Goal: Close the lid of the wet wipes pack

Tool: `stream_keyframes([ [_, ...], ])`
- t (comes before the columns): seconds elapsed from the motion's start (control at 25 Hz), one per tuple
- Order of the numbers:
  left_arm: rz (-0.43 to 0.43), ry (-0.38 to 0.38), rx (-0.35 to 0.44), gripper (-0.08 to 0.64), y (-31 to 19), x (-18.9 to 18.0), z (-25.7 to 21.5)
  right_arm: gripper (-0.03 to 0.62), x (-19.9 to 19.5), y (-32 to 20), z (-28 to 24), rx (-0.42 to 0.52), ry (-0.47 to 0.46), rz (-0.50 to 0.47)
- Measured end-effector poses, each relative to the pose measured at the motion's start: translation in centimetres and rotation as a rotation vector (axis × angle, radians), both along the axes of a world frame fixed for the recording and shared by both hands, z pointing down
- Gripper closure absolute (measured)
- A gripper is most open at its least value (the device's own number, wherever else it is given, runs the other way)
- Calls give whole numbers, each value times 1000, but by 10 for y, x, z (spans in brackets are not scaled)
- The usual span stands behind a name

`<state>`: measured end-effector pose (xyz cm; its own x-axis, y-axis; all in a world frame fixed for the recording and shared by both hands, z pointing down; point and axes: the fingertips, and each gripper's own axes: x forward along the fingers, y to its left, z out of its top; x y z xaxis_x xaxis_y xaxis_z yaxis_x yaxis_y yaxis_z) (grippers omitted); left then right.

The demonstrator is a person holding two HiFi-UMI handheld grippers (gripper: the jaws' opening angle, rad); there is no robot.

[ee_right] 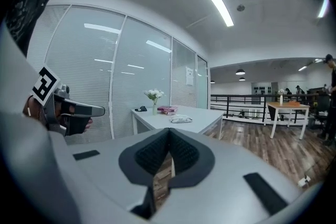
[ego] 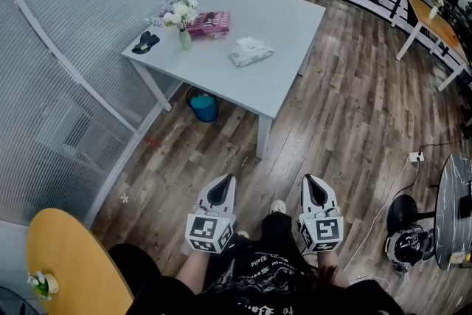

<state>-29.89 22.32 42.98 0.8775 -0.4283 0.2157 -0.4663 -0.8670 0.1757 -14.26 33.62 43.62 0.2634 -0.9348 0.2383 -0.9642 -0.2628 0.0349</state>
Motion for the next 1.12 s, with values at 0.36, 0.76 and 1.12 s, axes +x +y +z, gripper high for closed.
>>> stream_keyframes([
  [0.36,-33,-11,15,552,-29,64,-2,594,61,-51,2,-6,8,-83],
  [0.76,-81,-27,8,552,-51,144,2,594,144,-90,2,23,-4,-149],
  [1.12,-122,-42,1,552,-57,188,10,594,181,-103,14,10,-42,-207],
])
